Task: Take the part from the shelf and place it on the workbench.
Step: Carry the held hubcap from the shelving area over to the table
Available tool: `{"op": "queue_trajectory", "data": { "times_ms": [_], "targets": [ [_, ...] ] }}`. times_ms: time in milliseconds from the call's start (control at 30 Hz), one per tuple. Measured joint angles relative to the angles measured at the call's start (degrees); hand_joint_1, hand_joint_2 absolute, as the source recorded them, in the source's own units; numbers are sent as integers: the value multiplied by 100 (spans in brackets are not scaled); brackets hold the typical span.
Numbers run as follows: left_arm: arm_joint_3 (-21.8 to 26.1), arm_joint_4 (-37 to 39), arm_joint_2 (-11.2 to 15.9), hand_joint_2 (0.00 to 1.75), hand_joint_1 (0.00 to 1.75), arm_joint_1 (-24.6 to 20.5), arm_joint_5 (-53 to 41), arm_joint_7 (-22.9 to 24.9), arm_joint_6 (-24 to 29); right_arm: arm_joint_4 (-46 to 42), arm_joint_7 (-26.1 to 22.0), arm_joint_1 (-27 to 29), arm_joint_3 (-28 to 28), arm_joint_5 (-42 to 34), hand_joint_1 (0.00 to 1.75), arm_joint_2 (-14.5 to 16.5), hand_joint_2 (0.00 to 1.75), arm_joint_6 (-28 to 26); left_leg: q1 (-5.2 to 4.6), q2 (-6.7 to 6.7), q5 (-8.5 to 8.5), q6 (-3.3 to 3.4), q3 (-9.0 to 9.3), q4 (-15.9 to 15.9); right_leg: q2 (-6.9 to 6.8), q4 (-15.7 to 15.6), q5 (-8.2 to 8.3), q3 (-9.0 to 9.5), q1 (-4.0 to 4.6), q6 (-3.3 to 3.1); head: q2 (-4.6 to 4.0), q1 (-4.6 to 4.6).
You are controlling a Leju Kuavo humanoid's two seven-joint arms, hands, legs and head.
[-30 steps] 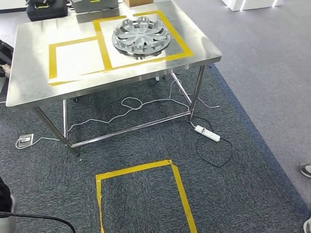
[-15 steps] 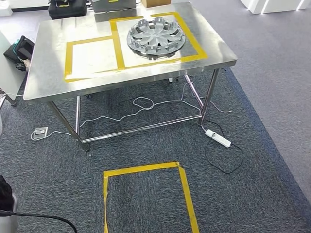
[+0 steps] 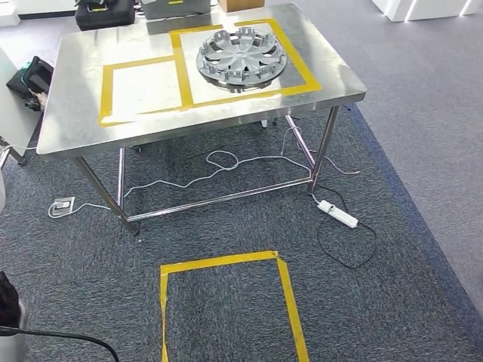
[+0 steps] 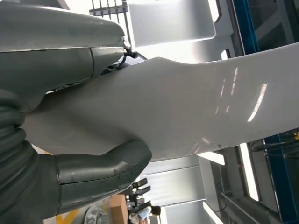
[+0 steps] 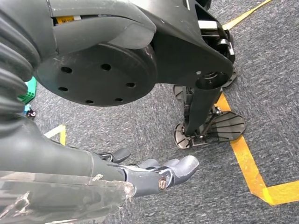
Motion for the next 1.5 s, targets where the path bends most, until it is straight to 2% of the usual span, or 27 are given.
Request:
{"op": "queue_trajectory", "data": {
  "times_ms": [167, 367, 467, 500, 533, 567, 633, 667, 700, 733, 800, 833, 867, 933, 1000, 1033, 1067, 1133, 1167, 1200, 1233, 1300, 1333, 1367, 1400, 1500],
  "targets": [
    [0, 0, 31, 175, 175, -9, -5, 77, -8, 0, 0, 0, 0, 13, 0, 0, 175, 0, -6, 0, 0, 5, -6, 8, 1, -13, 13, 1, -9, 11, 0, 0],
    [0, 3, 52, 175, 175, -35, -4, 107, -17, 0, 2, -4, 0, 19, 0, 32, 175, 1, -30, 1, -31, 81, -33, 52, 1, -25, 19, 1, -35, 63, 0, -2],
    [-1, 4, 74, 175, 175, -59, -4, 109, -17, 0, 2, -8, 0, 20, 0, 45, 175, 2, -29, 5, -12, 130, -15, 0, -1, -35, 8, -1, -45, 114, 0, -2],
    [-2, 4, 76, 175, 175, -71, -4, 111, -17, 0, 2, -10, 0, 20, 0, 46, 175, 2, -13, 10, 4, 148, 5, -35, -4, 35, -49, -36, -45, 138, 0, 4],
    [-3, 4, 77, 175, 175, -82, -4, 113, -17, 0, 2, -12, 0, 21, 0, 46, 175, 2, 9, 16, 19, 164, 25, -68, -7, 222, -168, -124, -46, 164, 0, 14],
    [-3, 6, 75, 175, 175, -89, -4, 117, -16, 0, 2, -11, -1, 21, 0, 46, 175, 3, 25, 22, 25, 174, 39, -83, -11, 544, -344, -278, -54, 188, 0, 22],
    [-4, 15, 74, 175, 175, -94, -4, 121, -13, 0, 3, -5, -2, 22, 0, 46, 175, 4, 37, 27, 18, 180, 38, -80, -15, 1337, -702, -657, -77, 233, 0, 32],
    [-4, 24, 73, 175, 175, -93, -4, 123, -10, 0, 4, -1, -2, 23, 0, 46, 175, 4, 43, 26, 14, 175, 38, -79, -15, 1580, -763, -779, -90, 252, 0, 31],
    [-4, 32, 73, 175, 175, -92, -4, 123, -7, 0, 6, 2, -2, 25, 0, 46, 175, 4, 53, 22, 8, 162, 40, -74, -16, 1597, -709, -795, -102, 270, 0, 32],
    [-4, 39, 72, 175, 175, -92, -4, 123, -4, 0, 8, 3, -2, 27, 0, 46, 175, 4, 69, 17, -2, 139, 46, -65, -16, 1365, -550, -685, -115, 285, 0, 31],
    [-4, 44, 72, 175, 175, -93, -4, 123, -1, 1, 10, -5, -2, 32, 0, 48, 175, 5, 94, 2, -36, 64, 54, -25, -3, 557, -191, -274, -138, 319, 0, 36],
    [-3, 44, 73, 175, 175, -94, -4, 124, -1, 1, 11, -6, -2, 34, 0, 51, 175, 7, 98, -4, -56, 20, 52, 0, 16, 239, -88, -101, -142, 299, 0, 34],
    [-3, 44, 73, 175, 175, -94, -4, 124, -1, 1, 13, -8, -2, 36, 0, 55, 175, 7, 96, -8, -65, -21, 48, 17, 35, 71, -54, -5, -139, 260, 0, 31],
    [-4, 44, 75, 175, 175, -94, -5, 124, -1, 2, 15, -7, -3, 38, 0, 62, 175, 7, 103, -16, -60, -86, 41, 18, 58, 47, -63, 15, -117, 133, 0, 20],
    [-9, 44, 77, 175, 175, -94, -6, 124, -1, 2, 16, -7, -4, 39, 0, 63, 175, 7, 121, 13, -107, -138, 20, 76, 49, 61, -57, 8, -115, 35, 0, 11],
    [-11, 44, 78, 175, 175, -97, -6, 125, 1, 2, 16, -6, -4, 40, 0, 63, 175, 7, 121, 39, -212, -155, -52, 237, 41, 58, -55, 10, -120, -7, 0, 2],
    [-14, 44, 79, 175, 175, -98, -6, 124, 2, 1, 16, -5, -4, 42, 0, 63, 175, 7, 117, 66, -372, -165, -187, 528, 31, 54, -56, 14, -122, -41, 0, -7],
    [-19, 46, 80, 175, 175, -93, -6, 124, 5, 1, 15, 1, -4, 43, 0, 63, 175, 7, 105, 88, -734, -166, -593, 1344, 11, 55, -71, 15, -108, -79, 0, -18],
    [-20, 48, 80, 175, 175, -86, -6, 123, 7, 1, 15, 5, -4, 43, 0, 63, 175, 7, 102, 88, -823, -160, -756, 1653, 4, 55, -79, 19, -100, -89, 0, -17],
    [-22, 48, 80, 175, 175, -81, -6, 124, 8, 2, 16, 7, -4, 46, 0, 63, 175, 7, 99, 89, -795, -148, -827, 1762, -2, 56, -88, 28, -93, -93, 0, -16],
    [-23, 48, 80, 175, 175, -78, -6, 124, 8, 2, 19, 7, -4, 50, 0, 63, 175, 8, 96, 89, -658, -132, -783, 1641, -5, 57, -98, 43, -90, -91, 0, -17],
    [-25, 48, 81, 175, 175, -80, -6, 124, 10, 1, 34, 4, -4, 62, 0, 64, 175, 12, 89, 110, -243, -89, -437, 912, -5, 58, -132, 87, -86, -66, 0, -18],
    [-27, 48, 82, 175, 175, -86, -6, 124, 10, 1, 43, 2, -4, 66, 0, 64, 175, 15, 82, 125, -122, -75, -253, 534, -3, 67, -156, 99, -74, -39, 0, -19],
    [-29, 49, 82, 175, 175, -89, -6, 124, 11, 2, 52, 0, -4, 69, 0, 65, 175, 18, 73, 139, -65, -65, -128, 275, -2, 68, -174, 105, -63, -11, 0, -13],
    [-31, 49, 81, 175, 175, -89, -6, 124, 11, 1, 59, 0, -4, 70, 0, 66, 175, 21, 61, 147, -74, -55, -72, 151, -1, 63, -186, 106, -53, 20, 0, -12],
    [-33, 49, 77, 175, 175, -84, -6, 125, 14, 0, 75, 1, -4, 90, 0, 66, 175, 30, 58, 125, -104, 21, -44, 105, -14, 50, -225, 115, -64, 119, 0, 1]
  ]
}}
